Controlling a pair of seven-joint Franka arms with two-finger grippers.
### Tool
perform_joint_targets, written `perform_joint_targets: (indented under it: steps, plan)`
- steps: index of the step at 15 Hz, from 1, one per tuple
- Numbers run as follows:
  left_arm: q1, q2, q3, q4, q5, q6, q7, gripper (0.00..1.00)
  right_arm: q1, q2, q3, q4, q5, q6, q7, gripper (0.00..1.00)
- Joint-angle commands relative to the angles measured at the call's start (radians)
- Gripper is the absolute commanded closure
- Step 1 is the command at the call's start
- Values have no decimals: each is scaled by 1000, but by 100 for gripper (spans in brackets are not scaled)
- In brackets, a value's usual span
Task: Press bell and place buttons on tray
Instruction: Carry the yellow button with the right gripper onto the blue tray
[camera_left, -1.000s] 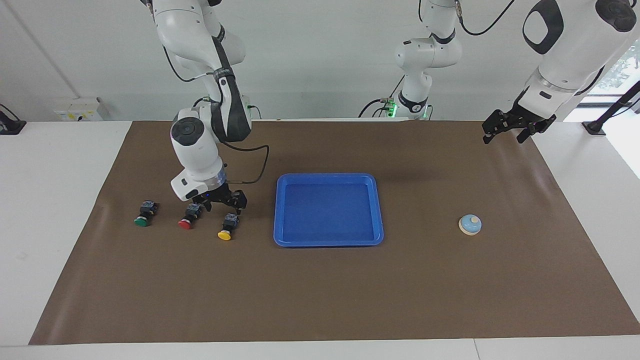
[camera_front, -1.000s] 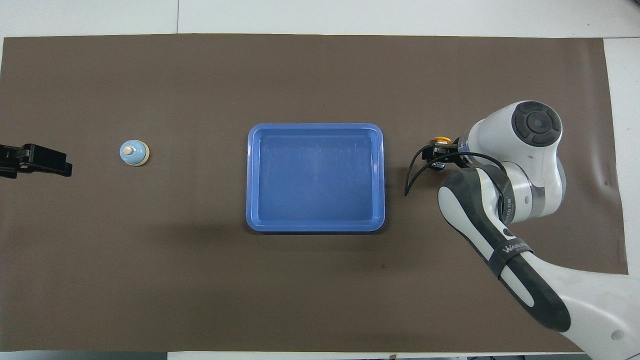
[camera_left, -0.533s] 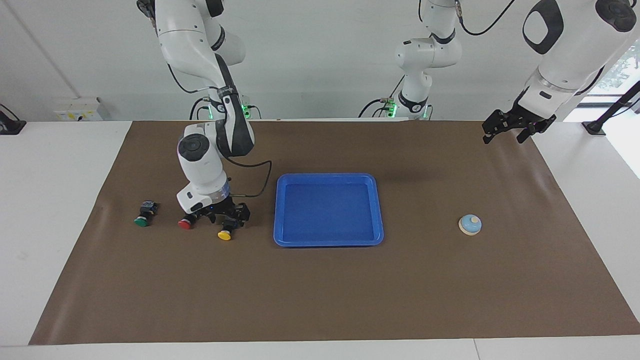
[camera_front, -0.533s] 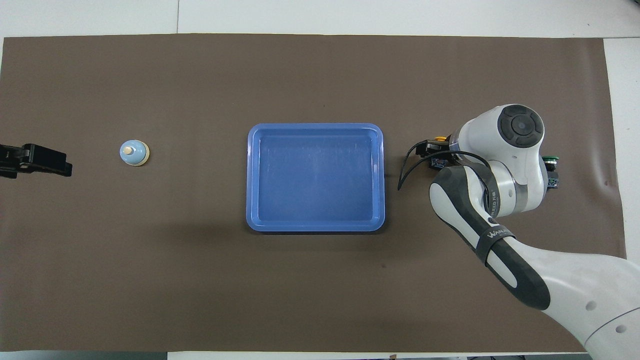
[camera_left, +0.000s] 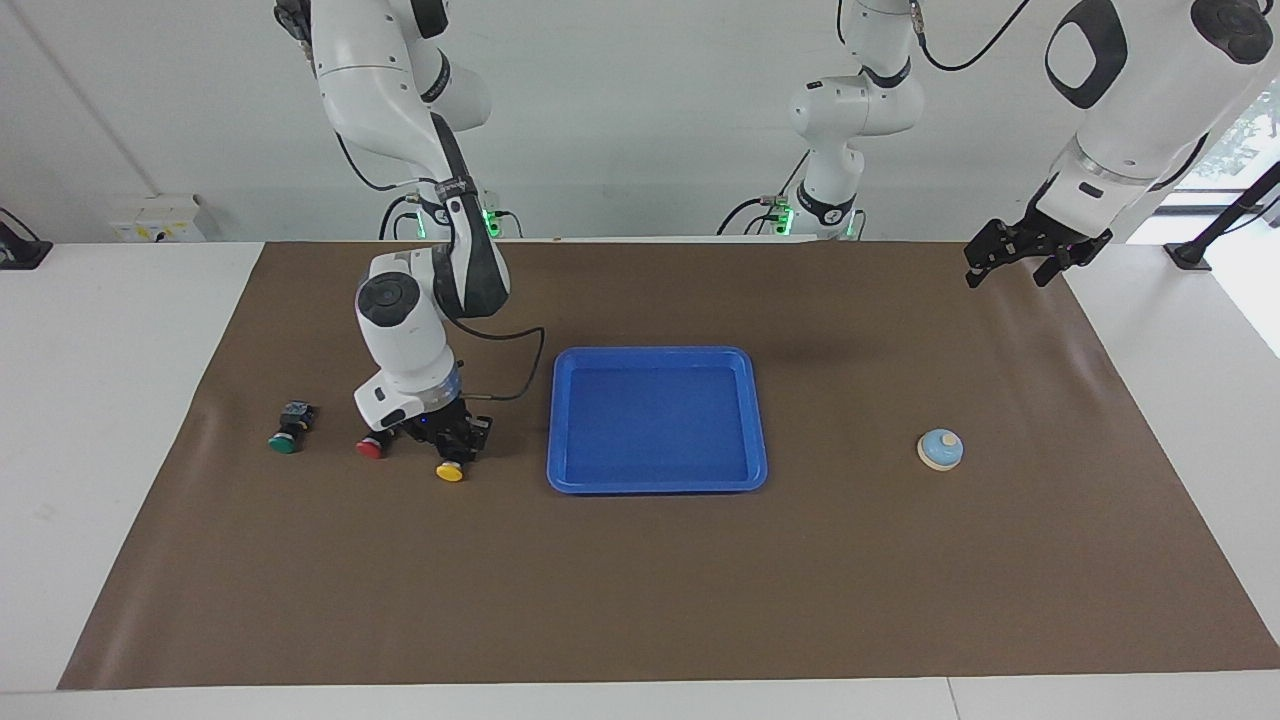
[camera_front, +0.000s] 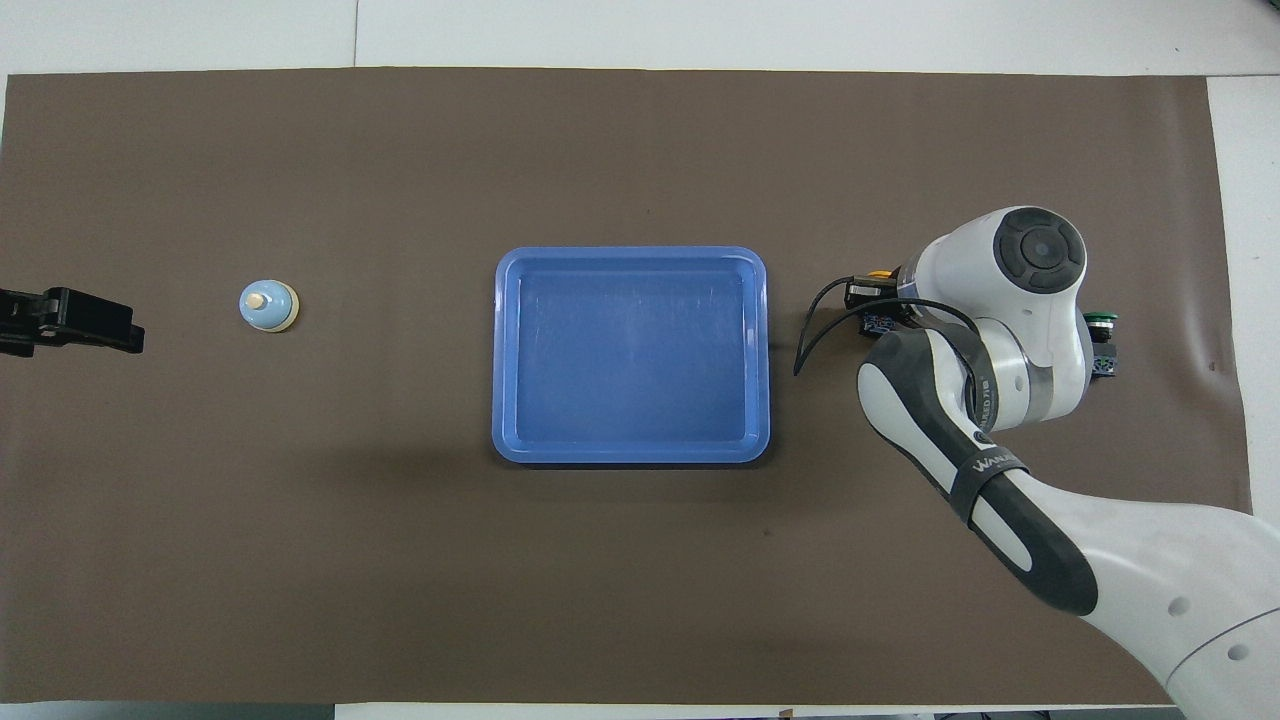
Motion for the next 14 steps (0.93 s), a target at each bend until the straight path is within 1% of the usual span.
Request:
perform_joint_targets:
  steps: [1,3,5,8,10,12,14]
  plan:
    - [5,-2,0,2,0,-6,-1,0,-5,10,5,76,3,-84,14,100]
    - [5,-4,0,2,0,-6,-1,0,-4,10,5,151,2,-197,6,100]
    - [5,-4,0,2,0,-6,-1,0,57,7,5,226,5,-312,14,100]
    - [5,-4,-2,2,0,-6,-1,0,137,-10,5,297,17,-435,20,100]
    - [5,-4,0,2,0,-6,-1,0,203,-11,5,322,23,-455,72,100]
    - [5,-4,-2,2,0,-6,-1,0,237,-11,7,313,75,-435,117,100]
    - [5,-4,0,2,0,-6,-1,0,301,-2,5,302,106,-400,169,100]
